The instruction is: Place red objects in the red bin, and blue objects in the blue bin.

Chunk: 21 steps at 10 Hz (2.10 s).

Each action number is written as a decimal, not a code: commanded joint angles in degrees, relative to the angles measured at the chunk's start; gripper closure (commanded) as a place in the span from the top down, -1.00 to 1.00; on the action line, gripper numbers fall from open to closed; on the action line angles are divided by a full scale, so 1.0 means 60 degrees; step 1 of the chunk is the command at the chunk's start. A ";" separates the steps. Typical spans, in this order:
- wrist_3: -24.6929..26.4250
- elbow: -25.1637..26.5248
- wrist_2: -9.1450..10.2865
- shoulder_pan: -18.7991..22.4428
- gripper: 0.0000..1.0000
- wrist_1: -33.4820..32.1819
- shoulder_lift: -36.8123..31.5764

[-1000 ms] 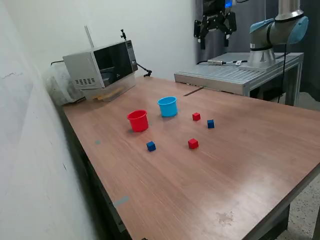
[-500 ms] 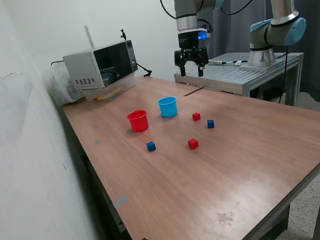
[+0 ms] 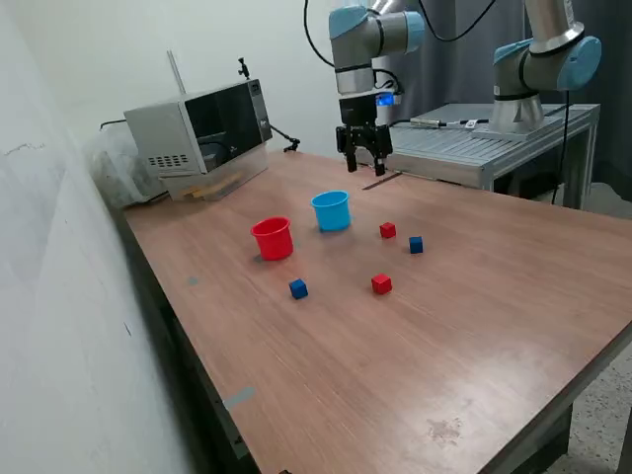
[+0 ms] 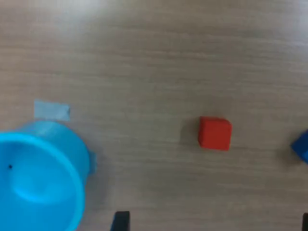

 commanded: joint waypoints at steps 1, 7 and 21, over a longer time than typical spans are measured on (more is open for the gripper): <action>0.0629 0.0821 -0.0090 0.0088 1.00 -0.0472 -0.0064; 0.1024 0.0842 -0.0091 0.1508 1.00 -0.0533 0.0622; 0.1099 -0.0054 0.0026 0.0778 1.00 -0.0914 0.2089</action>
